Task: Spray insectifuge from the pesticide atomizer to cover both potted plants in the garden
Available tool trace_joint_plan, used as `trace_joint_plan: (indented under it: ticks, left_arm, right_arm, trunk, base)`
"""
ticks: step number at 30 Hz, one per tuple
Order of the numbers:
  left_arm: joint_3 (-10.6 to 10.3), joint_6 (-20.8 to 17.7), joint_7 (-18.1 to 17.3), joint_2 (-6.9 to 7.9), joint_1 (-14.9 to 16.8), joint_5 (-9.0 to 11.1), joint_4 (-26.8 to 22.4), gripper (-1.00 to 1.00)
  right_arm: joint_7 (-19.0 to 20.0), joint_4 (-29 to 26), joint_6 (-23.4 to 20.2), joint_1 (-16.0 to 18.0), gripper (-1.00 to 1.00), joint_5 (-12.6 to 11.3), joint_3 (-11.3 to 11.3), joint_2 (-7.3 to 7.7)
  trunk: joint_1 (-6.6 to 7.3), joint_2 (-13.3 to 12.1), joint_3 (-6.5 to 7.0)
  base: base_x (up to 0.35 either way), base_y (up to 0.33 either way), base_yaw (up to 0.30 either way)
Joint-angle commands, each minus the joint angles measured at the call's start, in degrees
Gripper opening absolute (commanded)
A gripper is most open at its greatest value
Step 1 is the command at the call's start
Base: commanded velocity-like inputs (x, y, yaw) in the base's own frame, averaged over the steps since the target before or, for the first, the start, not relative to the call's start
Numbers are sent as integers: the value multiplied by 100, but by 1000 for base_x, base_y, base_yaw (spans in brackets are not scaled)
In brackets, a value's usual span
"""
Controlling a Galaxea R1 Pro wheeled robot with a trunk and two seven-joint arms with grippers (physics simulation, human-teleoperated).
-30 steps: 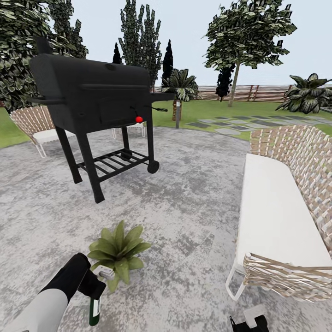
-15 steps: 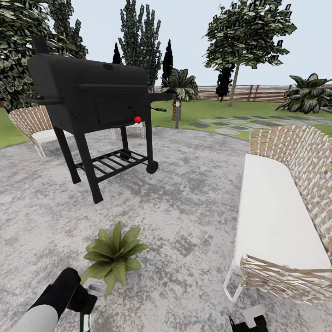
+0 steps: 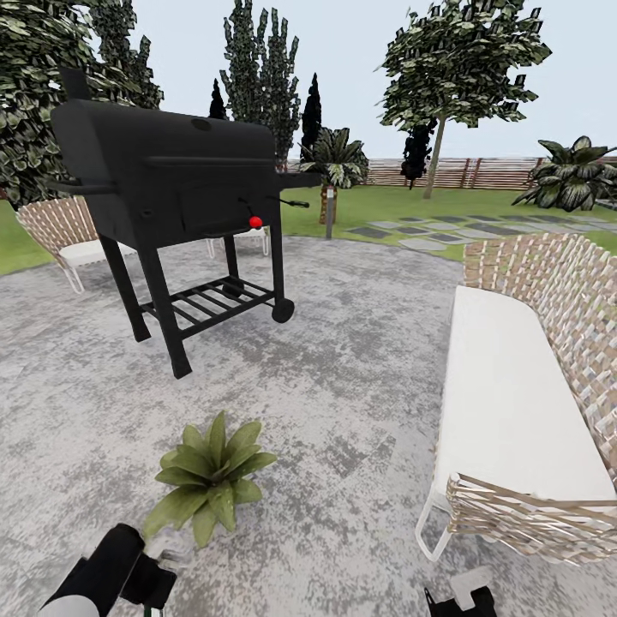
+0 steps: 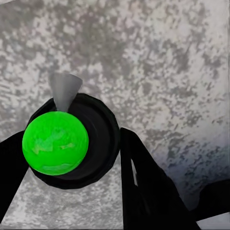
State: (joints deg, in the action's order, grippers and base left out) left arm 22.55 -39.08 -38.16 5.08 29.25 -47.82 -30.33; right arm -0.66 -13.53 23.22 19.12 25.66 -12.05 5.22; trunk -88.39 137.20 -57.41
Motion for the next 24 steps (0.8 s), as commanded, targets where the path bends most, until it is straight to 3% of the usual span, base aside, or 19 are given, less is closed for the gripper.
trace_joint_plan:
  ticks: [1, 4, 7, 11, 24]
  left_arm:
    - [39, 161, -46, -4, -56, 18, -8, -100]
    - [114, 370, 55, 11, -125, 204, -8, -100]
    - [299, 459, 453, -11, -153, 363, -5, -100]
    - [346, 462, 676, 0, -138, 387, -62, -100]
    - [319, 420, 708, 26, -95, 374, -110, -100]
  right_arm:
    - [-7, 8, 24, 4, 100, 57, -42, 1]
    - [-7, 4, 24, 4, 100, 47, -43, -1]
    - [-12, 5, 24, 4, 100, 45, -49, 3]
    - [-13, 8, 24, 4, 100, 44, -52, 1]
    - [-13, 17, 22, 4, 100, 35, -51, -28]
  trunk:
    - [1, 2, -5]
    - [1, 2, -5]
    - [1, 2, -5]
    - [1, 2, -5]
    - [-21, 42, -23]
  base:
    - [0, 0, 0]
    - [0, 0, 0]
    - [0, 0, 0]
    - [0, 0, -2]
    - [0, 0, -66]
